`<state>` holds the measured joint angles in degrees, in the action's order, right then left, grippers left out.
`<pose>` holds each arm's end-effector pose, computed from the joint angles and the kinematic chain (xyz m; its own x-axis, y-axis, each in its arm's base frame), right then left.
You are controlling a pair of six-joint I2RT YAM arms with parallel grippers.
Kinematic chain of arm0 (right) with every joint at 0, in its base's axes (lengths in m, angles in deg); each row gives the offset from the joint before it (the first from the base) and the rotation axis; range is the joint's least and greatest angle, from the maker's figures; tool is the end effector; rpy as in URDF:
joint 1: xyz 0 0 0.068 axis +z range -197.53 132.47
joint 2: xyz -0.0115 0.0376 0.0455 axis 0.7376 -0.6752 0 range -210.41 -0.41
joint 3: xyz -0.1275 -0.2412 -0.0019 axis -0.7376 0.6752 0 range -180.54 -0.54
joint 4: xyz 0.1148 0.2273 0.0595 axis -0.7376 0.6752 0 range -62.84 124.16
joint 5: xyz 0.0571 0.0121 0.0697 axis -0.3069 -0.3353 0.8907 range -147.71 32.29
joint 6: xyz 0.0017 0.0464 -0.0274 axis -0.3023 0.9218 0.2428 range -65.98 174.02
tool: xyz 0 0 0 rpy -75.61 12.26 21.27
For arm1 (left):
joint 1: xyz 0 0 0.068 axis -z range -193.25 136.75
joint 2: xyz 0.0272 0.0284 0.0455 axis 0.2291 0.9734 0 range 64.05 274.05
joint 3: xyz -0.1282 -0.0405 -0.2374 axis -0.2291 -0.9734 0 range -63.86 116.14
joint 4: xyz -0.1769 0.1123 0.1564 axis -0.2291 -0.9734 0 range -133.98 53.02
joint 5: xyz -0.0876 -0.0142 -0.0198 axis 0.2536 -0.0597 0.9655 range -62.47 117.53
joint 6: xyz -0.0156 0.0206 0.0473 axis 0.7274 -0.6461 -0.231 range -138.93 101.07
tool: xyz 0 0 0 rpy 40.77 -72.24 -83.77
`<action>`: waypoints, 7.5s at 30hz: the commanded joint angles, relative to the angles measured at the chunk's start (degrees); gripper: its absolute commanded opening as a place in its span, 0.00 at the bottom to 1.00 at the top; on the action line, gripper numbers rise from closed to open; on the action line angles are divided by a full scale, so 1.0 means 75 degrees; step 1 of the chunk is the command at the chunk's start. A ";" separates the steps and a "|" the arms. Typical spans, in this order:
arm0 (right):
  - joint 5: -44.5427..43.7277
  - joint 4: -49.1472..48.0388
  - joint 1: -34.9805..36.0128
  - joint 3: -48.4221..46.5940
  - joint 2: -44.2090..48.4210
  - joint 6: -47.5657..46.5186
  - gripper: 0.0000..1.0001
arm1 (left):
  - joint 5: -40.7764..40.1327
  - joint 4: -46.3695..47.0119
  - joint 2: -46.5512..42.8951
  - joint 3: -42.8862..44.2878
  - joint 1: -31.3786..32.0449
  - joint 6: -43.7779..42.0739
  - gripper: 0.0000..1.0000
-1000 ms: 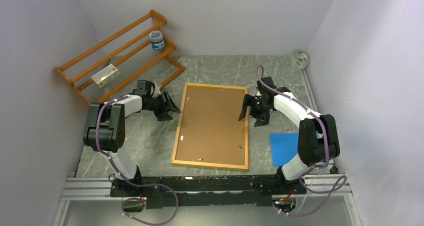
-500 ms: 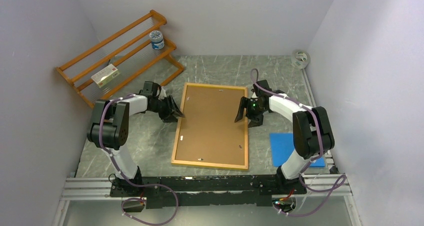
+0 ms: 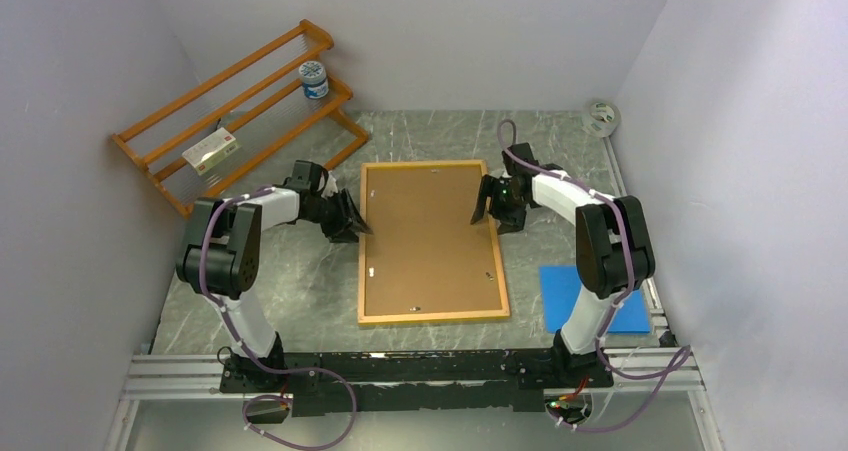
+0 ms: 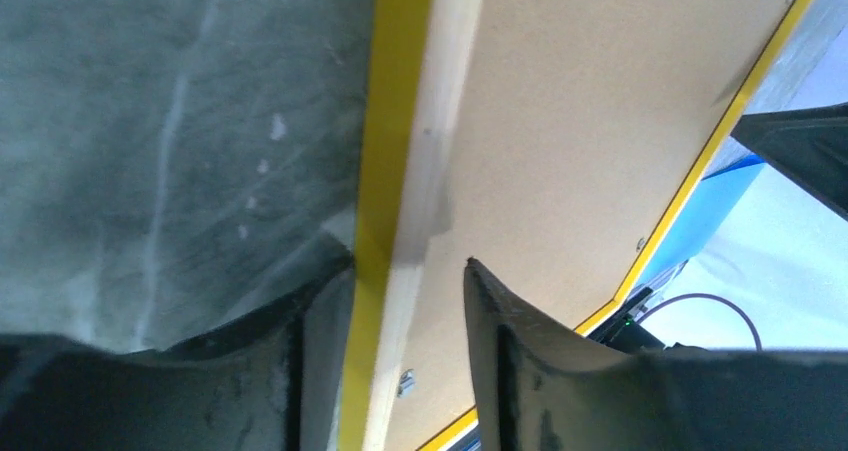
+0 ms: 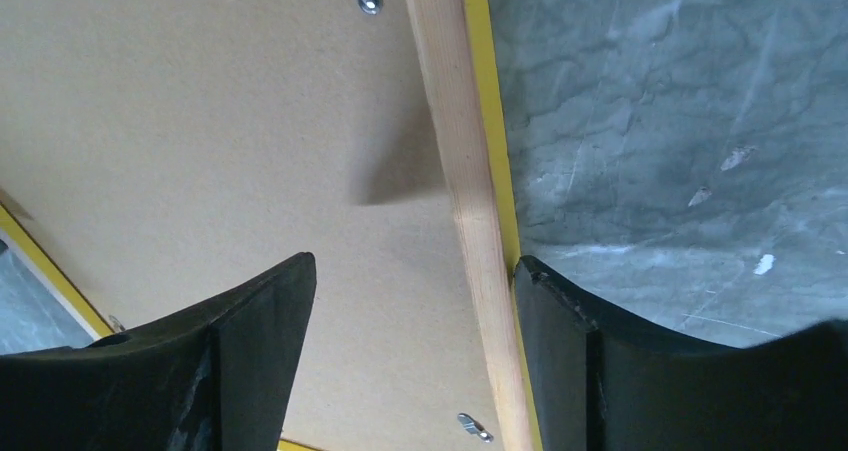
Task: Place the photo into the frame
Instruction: Adjust the photo frame at the center of the board, then install the photo frame at the center of the board.
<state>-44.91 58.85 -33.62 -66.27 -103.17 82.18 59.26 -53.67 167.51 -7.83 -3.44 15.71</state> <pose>0.3374 0.0915 0.1701 -0.9449 0.2401 -0.2225 0.1514 0.9232 0.3533 0.3288 -0.0758 0.1366 -0.9403 -0.3281 -0.0904 -0.1985 0.7445 -0.6374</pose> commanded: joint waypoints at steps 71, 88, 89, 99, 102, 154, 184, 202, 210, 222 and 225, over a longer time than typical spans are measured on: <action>0.1187 -0.4408 0.4728 0.0003 -0.1478 0.3930 0.14 | -0.0030 -0.0169 -0.2560 -0.2678 0.0436 0.0383 0.11; 0.1111 -0.5361 0.4719 0.0305 -0.1733 0.4674 0.08 | 0.0047 -0.0075 -0.2404 -0.2717 0.0586 0.0430 0.03; 0.1038 -0.5336 0.4719 0.0294 -0.1715 0.4671 0.07 | 0.0047 -0.0072 -0.2413 -0.2730 0.0591 0.0433 0.03; 0.0941 -0.6225 0.4682 0.0651 -0.1093 0.4689 0.13 | -0.0191 -0.0182 -0.2634 -0.2697 0.0591 0.0469 0.03; 0.0900 -0.6425 0.4619 0.0817 -0.0513 0.4543 0.20 | -0.0416 -0.0262 -0.2859 -0.2590 0.0591 0.0487 0.04; -0.3148 0.0978 0.0638 -0.3552 -0.2386 -0.0842 0.56 | -0.0756 0.0084 -0.0149 0.0168 0.0181 -0.0069 0.49; -0.2550 0.0608 0.0460 -0.3035 -0.1488 -0.0283 0.30 | -0.0892 0.0003 -0.0350 0.0152 0.0181 -0.0156 0.52; 0.0463 -0.2566 0.1174 -0.2443 -0.1218 0.2630 0.43 | -0.1241 -0.0129 -0.0209 0.0635 0.0065 -0.0283 0.57; 0.0741 -0.3578 0.2022 -0.3384 -0.2667 0.3796 0.42 | -0.1045 0.0072 0.0190 0.0891 0.0029 -0.0515 0.52; 0.0663 -0.3988 0.2685 -0.4464 -0.4190 0.3805 0.28 | -0.0637 0.0374 0.0402 0.0680 0.0028 -0.0543 0.29; 0.0756 -0.4115 0.2721 -0.4576 -0.4420 0.3896 0.26 | -0.0546 0.0364 0.0496 0.0629 0.0024 -0.0528 0.28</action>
<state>-39.56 31.24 -13.64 -98.01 -134.32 110.49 54.12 -51.88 169.72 -2.56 -3.31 13.08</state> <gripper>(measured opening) 0.274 0.285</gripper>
